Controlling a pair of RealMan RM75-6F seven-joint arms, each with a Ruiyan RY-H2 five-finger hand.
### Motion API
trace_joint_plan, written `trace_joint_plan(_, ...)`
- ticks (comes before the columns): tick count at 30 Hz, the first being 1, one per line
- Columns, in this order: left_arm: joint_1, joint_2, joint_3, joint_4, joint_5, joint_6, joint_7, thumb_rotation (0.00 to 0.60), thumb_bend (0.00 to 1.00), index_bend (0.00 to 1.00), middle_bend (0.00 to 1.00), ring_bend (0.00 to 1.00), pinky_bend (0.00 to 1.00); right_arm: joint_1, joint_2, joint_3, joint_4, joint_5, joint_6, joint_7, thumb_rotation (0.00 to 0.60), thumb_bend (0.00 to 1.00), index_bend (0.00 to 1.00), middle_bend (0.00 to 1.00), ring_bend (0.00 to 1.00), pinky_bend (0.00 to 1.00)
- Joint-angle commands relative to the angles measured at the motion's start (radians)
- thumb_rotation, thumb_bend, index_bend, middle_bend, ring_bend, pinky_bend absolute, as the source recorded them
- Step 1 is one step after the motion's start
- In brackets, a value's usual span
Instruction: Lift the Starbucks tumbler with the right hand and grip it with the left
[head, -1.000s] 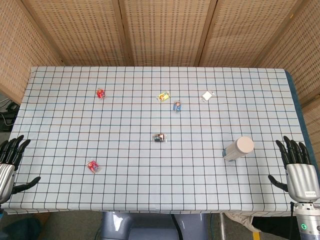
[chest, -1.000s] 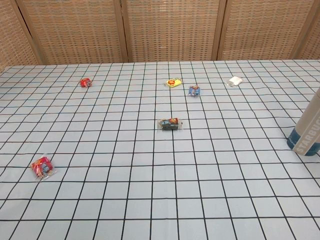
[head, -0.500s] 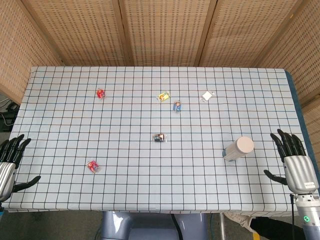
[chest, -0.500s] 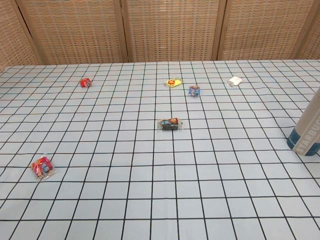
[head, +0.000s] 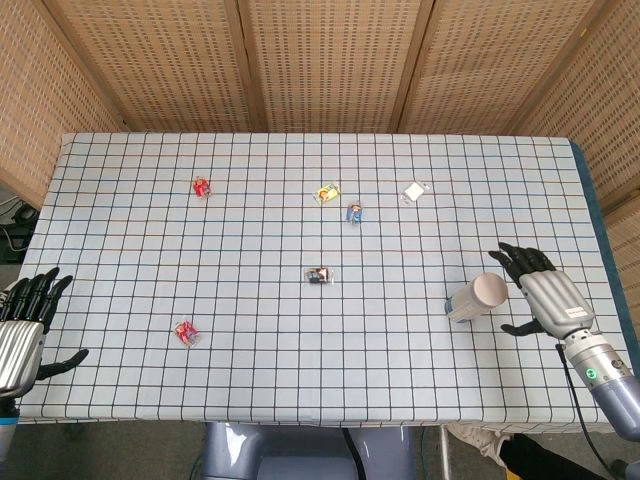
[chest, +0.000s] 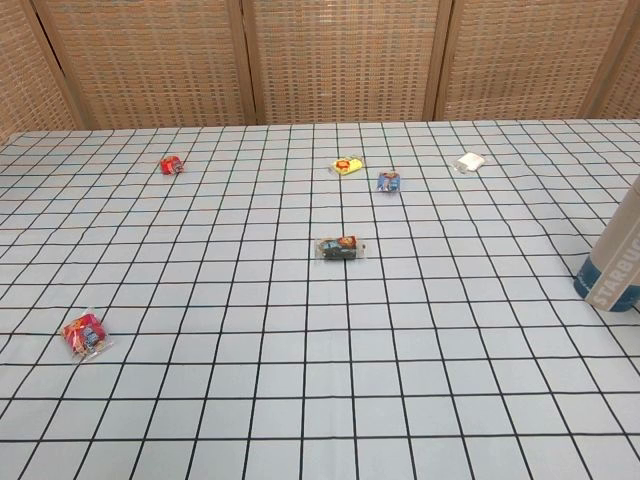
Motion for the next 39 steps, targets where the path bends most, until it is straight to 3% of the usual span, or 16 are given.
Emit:
trace_joint_plan(1,-0.006,-0.005,-0.004,0.002,-0.012,-0.012,0.008,0.600,0.00,0.00,0.00,0.00,0.00,0.060,-0.014,0.007,0.012,0.048,-0.081,-0.036,0.600,0.29,0.13,0.12,0.05,0.00)
trace_joint_plan(15,-0.015,-0.003,-0.010,0.001,-0.039,-0.031,0.006,0.600,0.00,0.00,0.00,0.00,0.00,0.144,-0.109,-0.011,0.059,0.241,-0.139,-0.237,0.600,0.37,0.31,0.30,0.25,0.31)
trace_joint_plan(20,-0.019,-0.005,-0.011,0.001,-0.044,-0.037,0.009,0.600,0.00,0.00,0.00,0.00,0.00,0.152,-0.129,-0.018,0.073,0.269,-0.134,-0.255,0.600,0.45,0.44,0.45,0.43,0.56)
trace_joint_plan(23,-0.021,-0.006,-0.010,0.001,-0.046,-0.040,0.009,0.600,0.00,0.00,0.00,0.00,0.00,0.148,-0.139,-0.015,0.077,0.265,-0.115,-0.237,0.600,0.52,0.53,0.54,0.53,0.66)
trace_joint_plan(31,-0.033,-0.006,-0.012,0.006,-0.055,-0.063,-0.010,0.600,0.00,0.00,0.00,0.00,0.00,0.139,-0.109,0.000,0.028,0.207,-0.067,-0.188,0.600,0.57,0.59,0.59,0.58,0.68)
trace_joint_plan(39,-0.139,-0.021,-0.065,0.084,-0.018,-0.156,-0.272,0.600,0.00,0.00,0.00,0.00,0.00,0.212,-0.020,0.062,-0.167,0.248,-0.072,-0.274,0.600,0.57,0.59,0.59,0.58,0.68)
